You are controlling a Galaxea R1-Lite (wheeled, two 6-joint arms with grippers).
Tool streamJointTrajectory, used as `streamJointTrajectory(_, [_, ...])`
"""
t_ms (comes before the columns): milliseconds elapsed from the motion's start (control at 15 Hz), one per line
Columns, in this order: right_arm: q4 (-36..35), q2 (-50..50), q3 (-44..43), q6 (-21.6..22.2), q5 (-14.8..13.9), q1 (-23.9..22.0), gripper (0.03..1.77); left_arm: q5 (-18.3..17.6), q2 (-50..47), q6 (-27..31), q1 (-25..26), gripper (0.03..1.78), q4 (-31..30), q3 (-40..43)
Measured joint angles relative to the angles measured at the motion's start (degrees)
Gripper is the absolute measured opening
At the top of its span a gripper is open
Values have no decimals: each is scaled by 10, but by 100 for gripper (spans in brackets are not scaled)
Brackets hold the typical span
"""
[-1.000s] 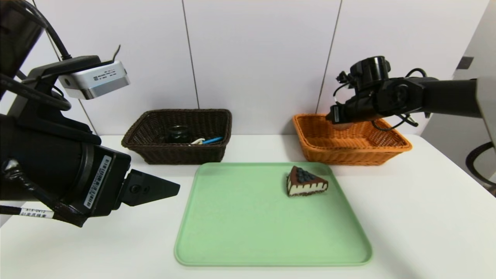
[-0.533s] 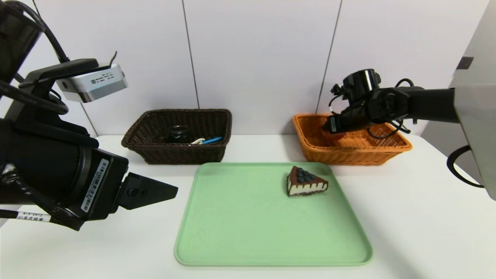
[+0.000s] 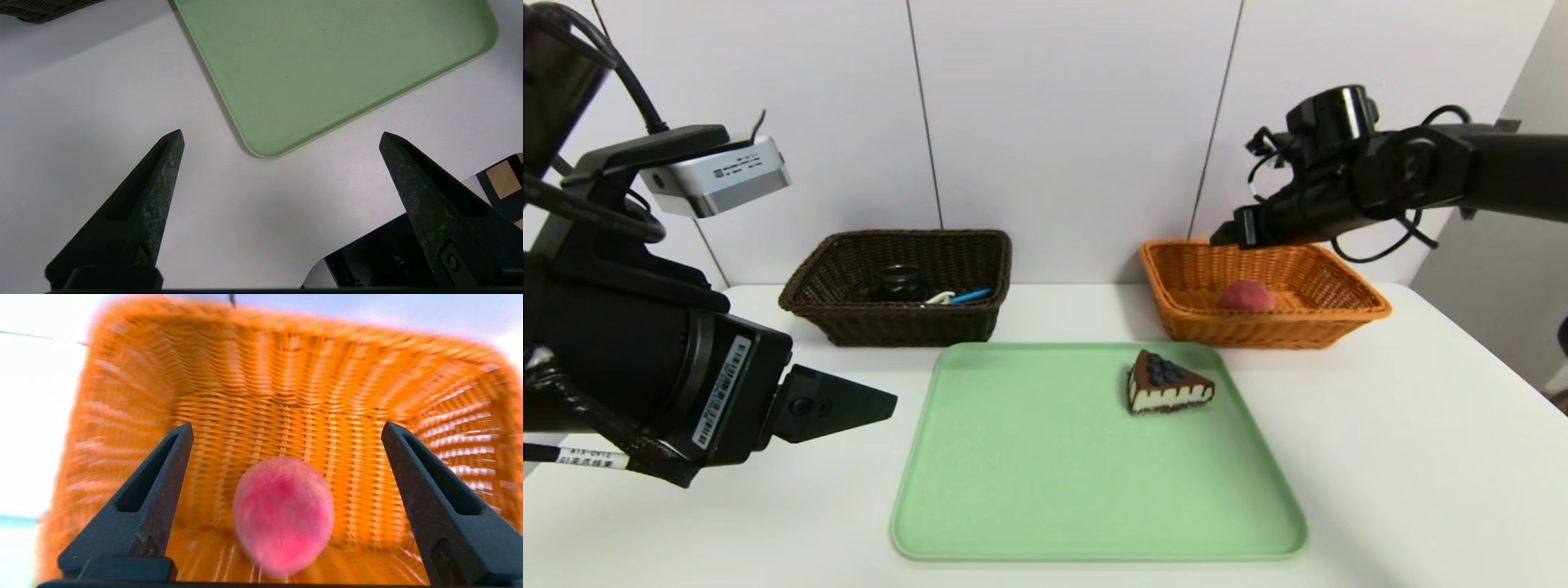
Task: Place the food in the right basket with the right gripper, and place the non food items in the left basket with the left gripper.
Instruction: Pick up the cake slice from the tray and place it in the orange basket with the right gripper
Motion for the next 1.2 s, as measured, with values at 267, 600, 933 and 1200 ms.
streamJointTrajectory(267, [60,-86,0,0,4,23,164,0,-5,0,0,169,-1,5])
streamJointTrajectory(600, [173,-177,3,2,5,109,167,0,-8,1,0,169,-3,5])
streamJointTrajectory(933, [216,-241,45,4,37,172,169,-1,-9,2,0,169,-13,6])
streamJointTrajectory(1200, [218,-262,117,5,37,212,169,-1,-12,2,0,169,-13,6])
